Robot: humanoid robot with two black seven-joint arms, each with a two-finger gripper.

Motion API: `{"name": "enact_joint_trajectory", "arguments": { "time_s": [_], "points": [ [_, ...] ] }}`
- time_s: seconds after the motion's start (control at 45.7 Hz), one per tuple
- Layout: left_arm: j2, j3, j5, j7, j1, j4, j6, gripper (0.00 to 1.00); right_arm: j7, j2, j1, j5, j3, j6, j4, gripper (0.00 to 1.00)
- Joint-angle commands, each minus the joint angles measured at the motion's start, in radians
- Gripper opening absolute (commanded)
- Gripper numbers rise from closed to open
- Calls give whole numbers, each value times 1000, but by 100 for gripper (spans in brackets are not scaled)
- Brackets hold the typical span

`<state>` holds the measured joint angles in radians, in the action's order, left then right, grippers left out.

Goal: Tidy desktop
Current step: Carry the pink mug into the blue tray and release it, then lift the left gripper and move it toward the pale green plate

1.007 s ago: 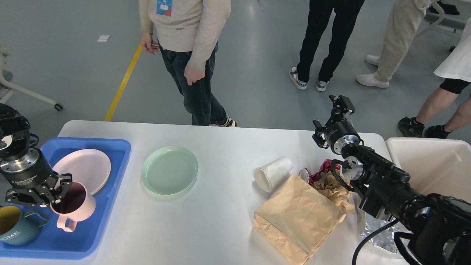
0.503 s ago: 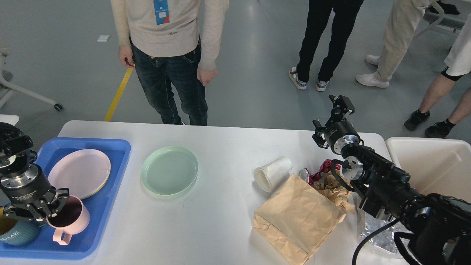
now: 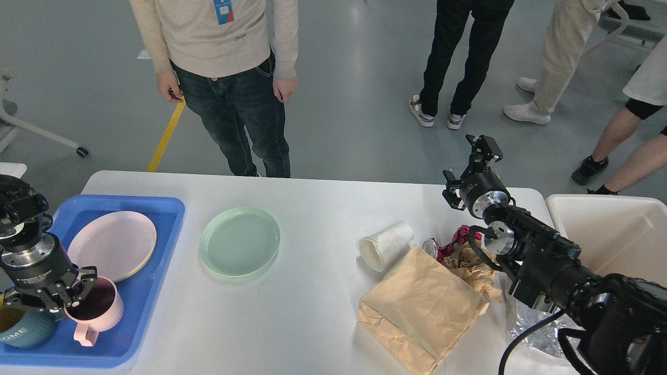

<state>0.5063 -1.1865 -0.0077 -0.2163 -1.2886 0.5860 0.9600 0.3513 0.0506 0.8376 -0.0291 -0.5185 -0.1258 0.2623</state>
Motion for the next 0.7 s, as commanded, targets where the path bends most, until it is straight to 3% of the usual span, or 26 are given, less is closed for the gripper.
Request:
{"name": "enact_joint_trajectory", "arguments": {
  "time_s": [0.0, 0.241, 0.394, 0.678],
  "points": [
    [-2, 1, 0, 2, -1, 0, 0, 20, 0, 0, 0, 0, 0, 0, 0, 100],
    [0, -2, 2, 5, -8, 0, 0, 49, 0, 0, 0, 0, 0, 0, 0, 100],
    [9, -19, 3, 6, -47, 5, 0, 87, 0, 0, 0, 0, 0, 0, 0, 100],
    [18, -131, -5, 8, -188, 31, 0, 93, 0, 0, 0, 0, 0, 0, 0, 100]
  ]
}}
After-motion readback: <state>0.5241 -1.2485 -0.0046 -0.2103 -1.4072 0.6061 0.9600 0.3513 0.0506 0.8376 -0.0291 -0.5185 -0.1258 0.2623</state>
